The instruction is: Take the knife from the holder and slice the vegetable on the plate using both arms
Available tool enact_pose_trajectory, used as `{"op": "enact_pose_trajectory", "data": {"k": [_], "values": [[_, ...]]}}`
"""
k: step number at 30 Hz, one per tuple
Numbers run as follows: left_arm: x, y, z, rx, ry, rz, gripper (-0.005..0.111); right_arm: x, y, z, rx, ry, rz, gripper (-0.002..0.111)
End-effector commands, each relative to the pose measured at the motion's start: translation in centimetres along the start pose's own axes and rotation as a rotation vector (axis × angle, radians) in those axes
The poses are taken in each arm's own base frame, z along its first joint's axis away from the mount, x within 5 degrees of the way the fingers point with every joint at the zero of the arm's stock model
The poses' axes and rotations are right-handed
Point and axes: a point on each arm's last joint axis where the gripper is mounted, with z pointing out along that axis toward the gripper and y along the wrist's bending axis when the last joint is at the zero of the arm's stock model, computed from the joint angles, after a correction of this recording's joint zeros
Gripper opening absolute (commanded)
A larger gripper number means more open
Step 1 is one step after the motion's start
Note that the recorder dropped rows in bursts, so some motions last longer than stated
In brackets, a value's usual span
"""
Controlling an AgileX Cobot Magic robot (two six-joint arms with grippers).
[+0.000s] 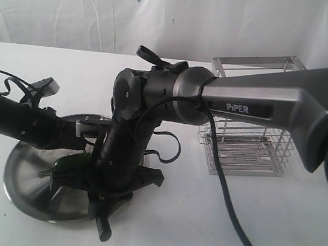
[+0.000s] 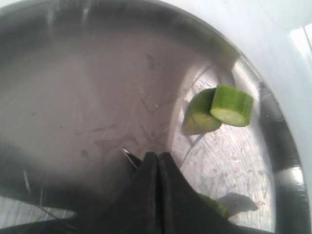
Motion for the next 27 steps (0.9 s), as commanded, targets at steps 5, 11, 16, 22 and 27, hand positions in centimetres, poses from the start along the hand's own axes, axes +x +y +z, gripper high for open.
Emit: {"op": "enact_pose_trajectory", "data": {"k": [5, 11, 16, 22, 27], "values": [[-0.7, -1.1, -0.3, 0.043, -0.059, 0.018, 0.0, -0.2, -0.2, -0.2, 0.005, -0.017, -0.013, 0.0], [-0.9, -1.4, -0.4, 0.074, -0.076, 0.019, 0.0, -0.2, -0.2, -0.2, 0.005, -0.017, -0.013, 0.0], [-0.9, -1.0, -0.3, 0.035, -0.075, 0.026, 0.0, -0.2, -0.2, -0.2, 0.005, -0.019, -0.012, 0.0], [-0.2, -0.5, 0.4, 0.041, -0.039, 0.022, 0.0, -0.2, -0.2, -0.2, 0.005, -0.019, -0.012, 0.0], [0.7, 0.0, 1.4, 0.066, 0.014, 0.02, 0.0, -0.2, -0.2, -0.2, 0.005, -0.016, -0.012, 0.0]]}}
